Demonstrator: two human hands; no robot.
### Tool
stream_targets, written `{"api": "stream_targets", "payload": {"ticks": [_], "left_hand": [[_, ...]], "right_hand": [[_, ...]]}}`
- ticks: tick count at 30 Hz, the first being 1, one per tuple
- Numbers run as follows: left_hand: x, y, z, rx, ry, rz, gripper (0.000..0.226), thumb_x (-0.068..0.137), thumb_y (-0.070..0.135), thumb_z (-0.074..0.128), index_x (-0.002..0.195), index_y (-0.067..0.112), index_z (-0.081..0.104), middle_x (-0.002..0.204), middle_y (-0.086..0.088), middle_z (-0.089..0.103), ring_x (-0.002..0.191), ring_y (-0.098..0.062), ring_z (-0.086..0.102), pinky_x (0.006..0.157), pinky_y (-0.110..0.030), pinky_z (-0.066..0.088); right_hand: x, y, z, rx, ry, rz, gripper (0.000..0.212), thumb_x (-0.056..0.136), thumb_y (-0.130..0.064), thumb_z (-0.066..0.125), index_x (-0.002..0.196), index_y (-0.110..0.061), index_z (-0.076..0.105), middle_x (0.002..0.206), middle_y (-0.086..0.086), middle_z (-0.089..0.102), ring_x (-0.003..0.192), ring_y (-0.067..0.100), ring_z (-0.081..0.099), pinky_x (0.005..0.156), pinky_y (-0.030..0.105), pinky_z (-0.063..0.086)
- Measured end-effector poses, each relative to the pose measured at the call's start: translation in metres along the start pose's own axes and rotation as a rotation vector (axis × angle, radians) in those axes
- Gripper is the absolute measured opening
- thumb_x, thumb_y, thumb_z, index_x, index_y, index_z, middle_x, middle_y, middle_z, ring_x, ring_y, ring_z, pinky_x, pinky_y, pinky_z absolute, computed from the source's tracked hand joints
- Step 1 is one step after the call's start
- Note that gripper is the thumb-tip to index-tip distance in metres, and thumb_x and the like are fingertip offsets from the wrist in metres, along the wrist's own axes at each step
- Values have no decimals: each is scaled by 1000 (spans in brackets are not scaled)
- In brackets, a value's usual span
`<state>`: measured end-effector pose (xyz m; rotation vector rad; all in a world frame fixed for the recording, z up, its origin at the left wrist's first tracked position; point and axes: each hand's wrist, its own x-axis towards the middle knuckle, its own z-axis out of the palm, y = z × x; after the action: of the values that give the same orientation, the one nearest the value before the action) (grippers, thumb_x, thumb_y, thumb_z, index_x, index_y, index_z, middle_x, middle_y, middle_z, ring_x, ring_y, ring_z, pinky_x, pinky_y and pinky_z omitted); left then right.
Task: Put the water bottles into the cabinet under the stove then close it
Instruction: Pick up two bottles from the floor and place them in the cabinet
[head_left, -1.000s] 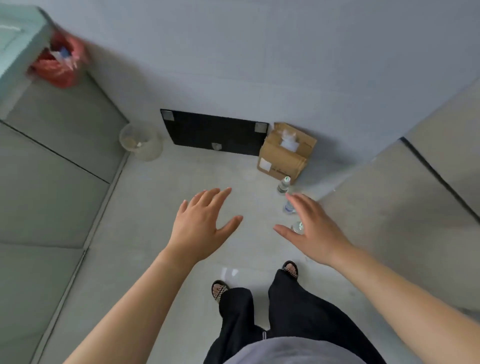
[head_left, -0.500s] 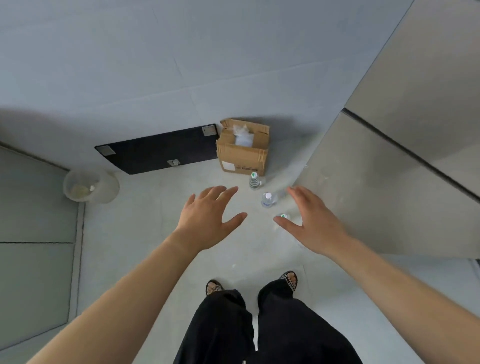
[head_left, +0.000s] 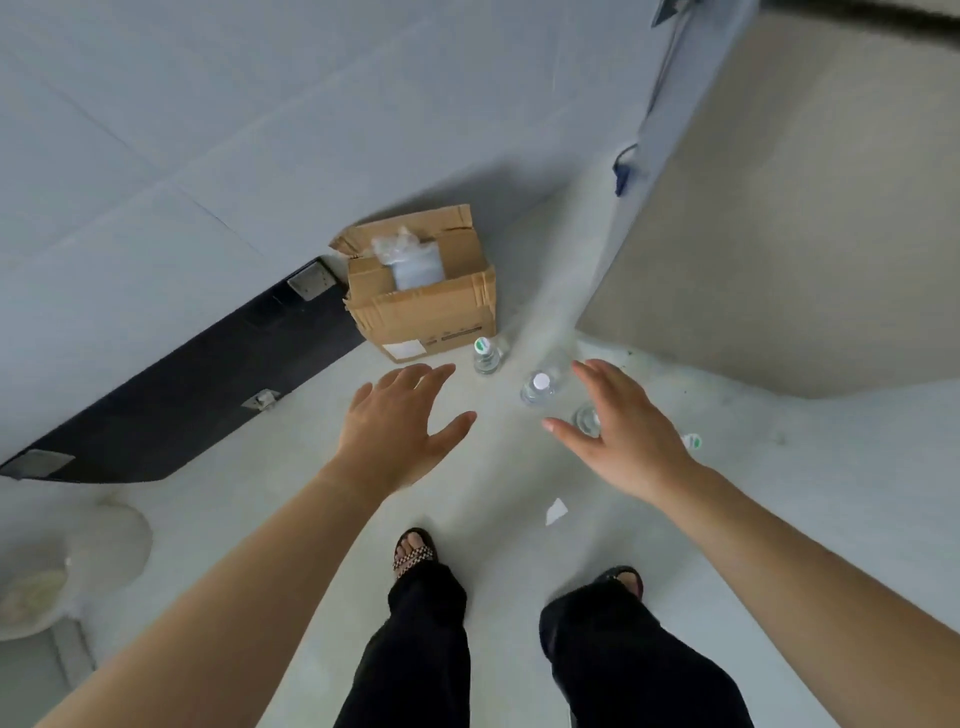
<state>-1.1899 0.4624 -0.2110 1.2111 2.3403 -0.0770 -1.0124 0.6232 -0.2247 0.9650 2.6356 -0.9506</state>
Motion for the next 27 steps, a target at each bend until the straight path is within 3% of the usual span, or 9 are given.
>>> {"api": "stream_targets", "payload": {"ticks": [7, 10, 12, 14, 17, 22, 25, 27], "left_hand": [[153, -70, 223, 42, 42, 72, 68, 86, 69, 25, 144, 32, 27, 147, 6, 38, 136, -17, 33, 111, -42, 27], [212, -94, 317, 68, 73, 123, 81, 75, 73, 13, 142, 32, 30, 145, 5, 41, 135, -17, 35, 109, -45, 31], [248, -108, 371, 93, 88, 172, 83, 74, 73, 9, 142, 31, 31, 145, 4, 41, 136, -18, 34, 110, -46, 30], [277, -115, 416, 107, 112, 219, 82, 74, 72, 10, 142, 31, 32, 147, 1, 40, 137, -21, 33, 111, -47, 28], [304, -122, 468, 60, 153, 234, 74, 80, 69, 20, 141, 30, 34, 149, -2, 35, 138, -24, 30, 110, -49, 26], [306, -134, 509, 56, 56, 193, 85, 73, 69, 6, 149, 31, 12, 160, 0, 3, 146, -22, 3, 115, -46, 10], [308, -141, 513, 51, 83, 226, 82, 77, 69, 11, 149, 31, 14, 159, -2, 6, 146, -25, 6, 114, -48, 10], [310, -144, 514, 53, 112, 239, 79, 79, 69, 15, 148, 30, 19, 159, -2, 11, 145, -26, 11, 114, -49, 12]], "right_hand": [[125, 121, 219, 179, 219, 59, 74, 80, -50, 60, 142, -25, 29, 147, 3, 33, 136, 21, 33, 104, 40, 39], [160, 163, 294, 267, 362, 33, 75, 79, -49, 61, 140, -45, 18, 148, -2, 26, 137, 16, 29, 103, 34, 39], [179, 182, 330, 264, 469, 0, 77, 80, -44, 64, 140, -44, 17, 149, -3, 24, 136, 13, 27, 101, 27, 37], [195, 197, 353, 255, 580, -33, 80, 79, -39, 67, 141, -39, 16, 148, -3, 25, 134, 11, 28, 100, 17, 32], [212, 212, 374, 381, 672, -65, 88, 77, -29, 72, 139, -45, 11, 138, -19, 24, 127, -9, 26, 96, 2, 30], [220, 213, 384, 497, 726, -50, 96, 75, -19, 76, 136, -48, 8, 132, -33, 20, 121, -24, 22, 102, 22, 39], [229, 212, 386, 510, 740, -60, 96, 74, -15, 77, 134, -46, 9, 130, -34, 20, 118, -28, 21, 101, 21, 38], [235, 211, 386, 493, 758, -68, 94, 74, -13, 76, 137, -40, 11, 131, -20, 26, 116, -29, 23, 98, 15, 39]]}}
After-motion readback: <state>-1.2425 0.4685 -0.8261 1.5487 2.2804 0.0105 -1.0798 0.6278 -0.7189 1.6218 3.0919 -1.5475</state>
